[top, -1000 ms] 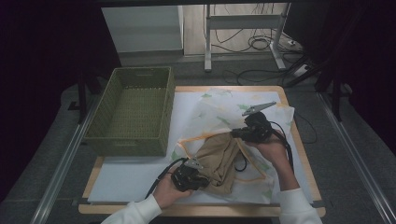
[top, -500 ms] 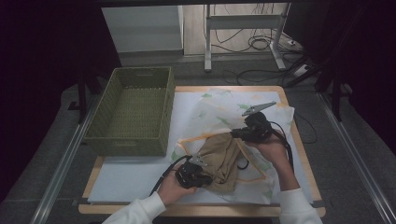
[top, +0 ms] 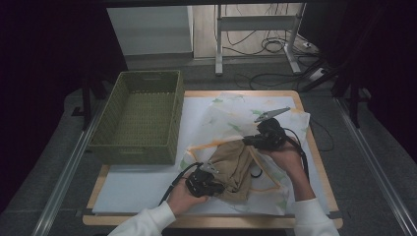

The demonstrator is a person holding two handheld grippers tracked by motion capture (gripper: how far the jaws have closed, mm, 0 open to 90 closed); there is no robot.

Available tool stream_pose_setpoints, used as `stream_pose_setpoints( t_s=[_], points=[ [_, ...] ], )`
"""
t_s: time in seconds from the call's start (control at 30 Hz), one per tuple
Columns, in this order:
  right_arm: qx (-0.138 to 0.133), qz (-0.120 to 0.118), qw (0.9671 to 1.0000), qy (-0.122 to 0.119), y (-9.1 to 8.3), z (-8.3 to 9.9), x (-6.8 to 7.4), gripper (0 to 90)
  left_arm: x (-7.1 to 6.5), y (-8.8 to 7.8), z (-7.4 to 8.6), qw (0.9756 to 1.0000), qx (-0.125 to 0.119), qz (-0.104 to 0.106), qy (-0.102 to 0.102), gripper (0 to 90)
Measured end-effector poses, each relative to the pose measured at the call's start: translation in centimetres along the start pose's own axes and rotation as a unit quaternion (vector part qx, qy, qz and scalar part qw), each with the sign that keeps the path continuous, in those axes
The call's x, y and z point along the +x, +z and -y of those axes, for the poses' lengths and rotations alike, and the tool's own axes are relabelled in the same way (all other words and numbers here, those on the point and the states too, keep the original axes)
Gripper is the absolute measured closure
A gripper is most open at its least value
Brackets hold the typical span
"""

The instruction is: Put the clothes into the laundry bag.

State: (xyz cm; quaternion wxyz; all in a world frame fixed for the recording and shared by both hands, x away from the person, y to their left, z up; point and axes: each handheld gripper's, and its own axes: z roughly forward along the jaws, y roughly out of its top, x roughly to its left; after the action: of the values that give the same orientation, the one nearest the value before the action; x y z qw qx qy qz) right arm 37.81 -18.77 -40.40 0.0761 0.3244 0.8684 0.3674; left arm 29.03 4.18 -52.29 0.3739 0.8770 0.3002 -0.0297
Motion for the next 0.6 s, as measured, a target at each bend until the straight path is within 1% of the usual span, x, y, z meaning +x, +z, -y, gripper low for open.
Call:
stream_pose_setpoints(
  t_s=[0.07, 0.6],
  points=[
    [0.000, 0.000, 1.0000, 0.000, -0.05, 0.00, 0.00, 86.6, 0.04, 0.08, -0.09, 1.0000, 0.000, -0.002, 0.002, 90.0],
    [0.002, -0.001, 1.0000, -0.001, 0.02, 0.00, 0.07, 86.6, 0.33, 0.68, -0.81, 0.9999, -0.008, -0.008, -0.005, 90.0]
  ],
)
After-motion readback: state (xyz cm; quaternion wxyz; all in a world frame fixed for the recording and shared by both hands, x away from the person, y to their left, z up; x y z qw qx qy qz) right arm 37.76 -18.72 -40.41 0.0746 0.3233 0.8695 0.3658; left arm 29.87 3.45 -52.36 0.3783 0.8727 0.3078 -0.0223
